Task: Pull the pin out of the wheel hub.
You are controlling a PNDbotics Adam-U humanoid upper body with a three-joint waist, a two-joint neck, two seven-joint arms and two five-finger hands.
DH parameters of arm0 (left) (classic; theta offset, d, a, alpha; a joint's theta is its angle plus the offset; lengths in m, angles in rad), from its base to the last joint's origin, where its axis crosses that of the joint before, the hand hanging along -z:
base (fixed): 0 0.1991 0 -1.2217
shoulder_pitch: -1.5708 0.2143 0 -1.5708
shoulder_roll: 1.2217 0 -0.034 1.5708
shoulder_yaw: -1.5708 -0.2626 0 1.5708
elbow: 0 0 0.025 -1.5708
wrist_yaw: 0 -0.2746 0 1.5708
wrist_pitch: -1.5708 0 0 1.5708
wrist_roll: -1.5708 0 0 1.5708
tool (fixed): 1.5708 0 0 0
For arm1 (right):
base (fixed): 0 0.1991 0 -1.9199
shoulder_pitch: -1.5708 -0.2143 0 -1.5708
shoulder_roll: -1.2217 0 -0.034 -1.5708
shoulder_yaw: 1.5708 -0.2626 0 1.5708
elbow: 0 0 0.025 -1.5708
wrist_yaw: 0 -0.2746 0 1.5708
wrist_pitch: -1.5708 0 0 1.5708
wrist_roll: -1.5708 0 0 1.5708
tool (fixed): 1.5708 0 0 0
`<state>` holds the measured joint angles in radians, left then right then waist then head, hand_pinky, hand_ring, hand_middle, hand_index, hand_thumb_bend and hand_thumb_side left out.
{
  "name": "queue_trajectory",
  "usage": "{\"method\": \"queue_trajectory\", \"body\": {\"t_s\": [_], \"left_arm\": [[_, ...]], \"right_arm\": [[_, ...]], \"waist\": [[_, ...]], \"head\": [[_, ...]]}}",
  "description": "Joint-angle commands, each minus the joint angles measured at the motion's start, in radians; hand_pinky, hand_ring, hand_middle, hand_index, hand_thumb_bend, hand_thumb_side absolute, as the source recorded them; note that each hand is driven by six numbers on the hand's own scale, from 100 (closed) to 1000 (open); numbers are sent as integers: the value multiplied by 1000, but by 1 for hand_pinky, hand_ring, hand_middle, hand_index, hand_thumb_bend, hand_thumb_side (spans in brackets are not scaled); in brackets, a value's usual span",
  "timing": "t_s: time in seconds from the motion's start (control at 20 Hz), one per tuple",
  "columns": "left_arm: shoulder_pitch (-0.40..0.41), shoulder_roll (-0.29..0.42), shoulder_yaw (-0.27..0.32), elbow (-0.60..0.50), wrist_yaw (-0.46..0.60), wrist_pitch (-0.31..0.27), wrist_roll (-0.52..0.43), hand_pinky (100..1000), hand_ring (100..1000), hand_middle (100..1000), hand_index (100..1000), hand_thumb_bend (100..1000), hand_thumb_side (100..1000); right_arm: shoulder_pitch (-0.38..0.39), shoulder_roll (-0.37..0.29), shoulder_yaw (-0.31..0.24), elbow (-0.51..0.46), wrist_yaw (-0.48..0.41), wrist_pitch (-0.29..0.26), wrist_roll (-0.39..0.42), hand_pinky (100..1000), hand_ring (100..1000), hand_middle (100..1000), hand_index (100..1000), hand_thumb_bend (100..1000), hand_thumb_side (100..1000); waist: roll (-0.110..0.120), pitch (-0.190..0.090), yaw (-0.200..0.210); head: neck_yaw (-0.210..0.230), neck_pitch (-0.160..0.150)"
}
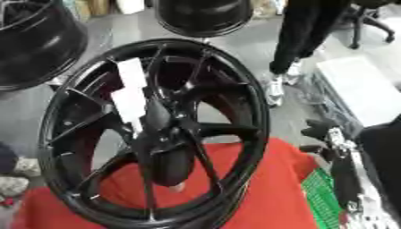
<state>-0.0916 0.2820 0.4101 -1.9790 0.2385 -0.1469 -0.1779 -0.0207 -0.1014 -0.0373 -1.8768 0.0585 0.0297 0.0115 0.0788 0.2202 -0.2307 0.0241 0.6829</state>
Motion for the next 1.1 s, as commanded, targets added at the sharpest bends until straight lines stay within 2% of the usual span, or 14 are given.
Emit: {"method": "queue_trajectory", "body": {"t_s": [0.05,0.2,0.3,0.6,0.85,1.0,1.1], "left_arm": [[11,142,-1,-21,63,-119,6,572,549,597,764,375,507],[35,257,-14,-21,111,-236,-5,581,553,599,771,386,470],[48,324,-26,-21,133,-293,-23,583,553,599,772,382,457],[60,523,-87,-21,116,-459,-116,597,549,602,786,443,415],[23,717,-164,-10,30,-564,-214,585,496,610,811,548,409],[-44,829,-235,36,-59,-646,-274,536,442,619,827,623,378],[-100,873,-286,70,-111,-698,-300,513,412,636,836,660,368]], "right_arm": [[-3,-16,-9,-16,8,0,-8,624,798,602,750,100,932],[-2,-17,-10,-14,11,0,-9,623,797,602,750,100,928],[-3,-19,-11,-13,11,0,-11,623,797,602,750,100,932],[-2,-24,-8,-11,13,1,-8,623,797,602,749,100,938],[1,-31,-6,-10,13,0,-3,625,797,602,750,100,933],[4,-35,-3,-8,12,-1,1,625,797,602,750,100,931],[6,-39,-1,-8,12,-1,4,625,797,602,750,100,930]], "waist": [[3,-18,-4],[11,-20,-12],[15,-20,-16],[25,-22,-25],[30,-30,-29],[32,-36,-40],[35,-40,-49]], "head": [[2,-11],[6,-9],[11,-8],[21,-4],[19,-10],[22,-14],[23,-15]]}}
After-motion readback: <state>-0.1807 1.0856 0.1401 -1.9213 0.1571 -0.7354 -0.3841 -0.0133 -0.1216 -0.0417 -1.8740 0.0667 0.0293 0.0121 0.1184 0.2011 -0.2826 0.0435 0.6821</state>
